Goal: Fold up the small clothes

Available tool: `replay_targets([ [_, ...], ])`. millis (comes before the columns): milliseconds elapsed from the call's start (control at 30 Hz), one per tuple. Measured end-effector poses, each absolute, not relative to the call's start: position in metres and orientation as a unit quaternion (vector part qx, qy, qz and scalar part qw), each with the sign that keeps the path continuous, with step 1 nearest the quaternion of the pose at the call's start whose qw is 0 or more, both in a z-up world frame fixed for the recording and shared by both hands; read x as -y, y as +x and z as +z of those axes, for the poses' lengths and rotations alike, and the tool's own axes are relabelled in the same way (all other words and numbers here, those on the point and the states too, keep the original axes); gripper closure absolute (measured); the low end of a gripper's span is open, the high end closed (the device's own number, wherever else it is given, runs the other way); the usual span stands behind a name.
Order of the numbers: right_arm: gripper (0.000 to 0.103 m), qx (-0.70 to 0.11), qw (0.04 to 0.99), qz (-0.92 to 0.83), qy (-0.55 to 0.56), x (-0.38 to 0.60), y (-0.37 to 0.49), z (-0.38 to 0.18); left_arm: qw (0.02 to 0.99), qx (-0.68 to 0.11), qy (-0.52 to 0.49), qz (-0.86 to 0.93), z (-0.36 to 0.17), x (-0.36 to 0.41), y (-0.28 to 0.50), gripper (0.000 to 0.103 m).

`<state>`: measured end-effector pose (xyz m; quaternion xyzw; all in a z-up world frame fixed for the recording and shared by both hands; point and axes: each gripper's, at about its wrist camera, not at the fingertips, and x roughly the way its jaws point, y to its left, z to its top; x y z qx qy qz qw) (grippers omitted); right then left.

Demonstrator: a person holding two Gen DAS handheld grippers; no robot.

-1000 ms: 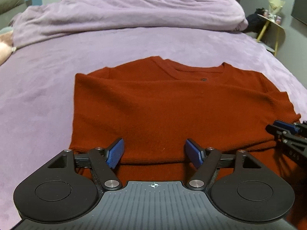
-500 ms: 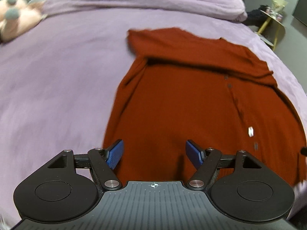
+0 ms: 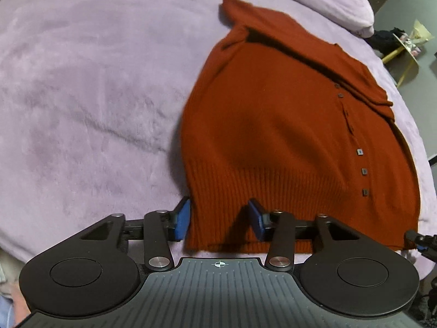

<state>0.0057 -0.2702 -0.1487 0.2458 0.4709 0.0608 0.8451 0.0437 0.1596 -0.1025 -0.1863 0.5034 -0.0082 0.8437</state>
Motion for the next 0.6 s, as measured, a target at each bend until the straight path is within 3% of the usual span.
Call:
replay_targets([
  [67,0.089,-0.472,0.843,0.062,0.252,0.272,0.005,-0.15,0.842,-0.504,-0.193,-0.014,-0.105,-0.164,0.045,0.062],
  [200,0.096,-0.475,0.835,0.071,0.269,0.277,0.004,-0.15,0.831,-0.513,-0.212,-0.033,-0.108,-0.17,0.048,0.092],
  [367,0.098,-0.473,0.801,0.101,0.352,0.291,0.012,-0.15,0.827,-0.499,-0.248,-0.077,-0.092,-0.175,0.049,0.094],
  [500,0.098,-0.431,0.772,0.137,0.445,0.304,0.035,-0.135,0.84,-0.44,-0.293,-0.122,-0.051,-0.181,0.063,0.094],
  [600,0.098,-0.407,0.785,0.135,0.447,0.302,0.067,-0.12,0.855,-0.392,-0.319,-0.115,-0.027,-0.188,0.09,0.094],
])
